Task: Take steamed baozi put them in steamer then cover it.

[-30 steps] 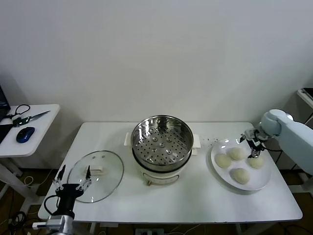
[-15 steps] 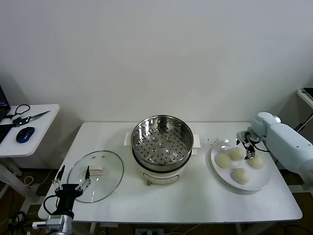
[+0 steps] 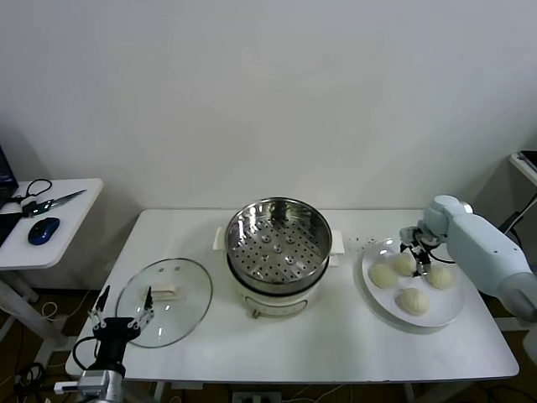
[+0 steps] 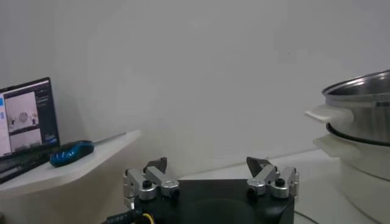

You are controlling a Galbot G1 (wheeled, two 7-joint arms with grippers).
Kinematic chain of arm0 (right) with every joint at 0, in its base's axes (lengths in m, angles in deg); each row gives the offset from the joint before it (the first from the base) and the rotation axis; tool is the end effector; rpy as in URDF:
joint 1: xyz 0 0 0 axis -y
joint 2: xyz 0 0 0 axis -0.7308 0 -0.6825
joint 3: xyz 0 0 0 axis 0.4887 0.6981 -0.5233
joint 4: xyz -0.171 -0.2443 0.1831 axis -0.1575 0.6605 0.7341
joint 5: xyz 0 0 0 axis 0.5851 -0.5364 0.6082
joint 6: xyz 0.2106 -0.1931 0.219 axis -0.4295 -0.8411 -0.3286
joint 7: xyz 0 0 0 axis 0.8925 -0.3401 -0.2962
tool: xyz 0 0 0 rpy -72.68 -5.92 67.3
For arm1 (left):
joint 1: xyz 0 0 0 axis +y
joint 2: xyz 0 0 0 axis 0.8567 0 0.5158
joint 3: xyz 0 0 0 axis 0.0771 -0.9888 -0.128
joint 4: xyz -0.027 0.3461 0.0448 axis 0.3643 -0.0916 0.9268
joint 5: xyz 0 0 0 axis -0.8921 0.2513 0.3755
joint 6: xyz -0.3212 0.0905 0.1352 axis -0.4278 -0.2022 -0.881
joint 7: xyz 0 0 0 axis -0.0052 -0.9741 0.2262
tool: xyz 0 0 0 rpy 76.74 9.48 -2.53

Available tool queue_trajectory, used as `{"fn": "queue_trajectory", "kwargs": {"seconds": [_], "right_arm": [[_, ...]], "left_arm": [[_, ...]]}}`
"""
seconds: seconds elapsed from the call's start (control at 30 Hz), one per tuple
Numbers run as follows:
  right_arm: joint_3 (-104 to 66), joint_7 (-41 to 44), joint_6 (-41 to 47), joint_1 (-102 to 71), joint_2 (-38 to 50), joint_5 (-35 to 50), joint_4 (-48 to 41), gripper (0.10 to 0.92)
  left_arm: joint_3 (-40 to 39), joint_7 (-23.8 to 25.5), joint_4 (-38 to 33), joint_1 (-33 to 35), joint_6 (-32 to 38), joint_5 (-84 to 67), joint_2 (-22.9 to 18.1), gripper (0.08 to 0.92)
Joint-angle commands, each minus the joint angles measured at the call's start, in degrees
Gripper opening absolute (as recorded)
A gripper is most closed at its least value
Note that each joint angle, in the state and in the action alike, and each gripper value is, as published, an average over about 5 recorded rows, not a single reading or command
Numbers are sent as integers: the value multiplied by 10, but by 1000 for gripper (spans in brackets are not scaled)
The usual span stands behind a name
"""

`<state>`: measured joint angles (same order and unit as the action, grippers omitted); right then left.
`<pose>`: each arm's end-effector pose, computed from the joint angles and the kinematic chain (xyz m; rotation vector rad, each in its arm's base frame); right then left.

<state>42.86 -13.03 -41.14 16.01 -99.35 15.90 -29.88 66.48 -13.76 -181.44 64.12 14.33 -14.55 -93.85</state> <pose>0.5859 -0.2245 -0.2489 1.1835 -1.1850 1.4858 0.1588 0.0989 -0.3452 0.2062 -3.0298 -0.3777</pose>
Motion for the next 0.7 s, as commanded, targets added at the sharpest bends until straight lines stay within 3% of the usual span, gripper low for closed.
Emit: {"fn": "queue_trajectory", "kwargs": {"seconds": [0.03,0.23,0.4,0.7], "right_arm": [[-7,5,-4,2,-6,-1,-8,717],[-1,15,-10,17,5,6,15,681],[69,22,-23,75,26,53,87,679],[241,52,-158,294,-24,95,174,683]], "left_arm": [[0,-1,-2,2,0,0,0,823],[1,-1,-3,7,3,-3,0,823],[0,1,-5,11,5,-4,0,823],[-3,0,-11,19,7,-4,1,823]]}}
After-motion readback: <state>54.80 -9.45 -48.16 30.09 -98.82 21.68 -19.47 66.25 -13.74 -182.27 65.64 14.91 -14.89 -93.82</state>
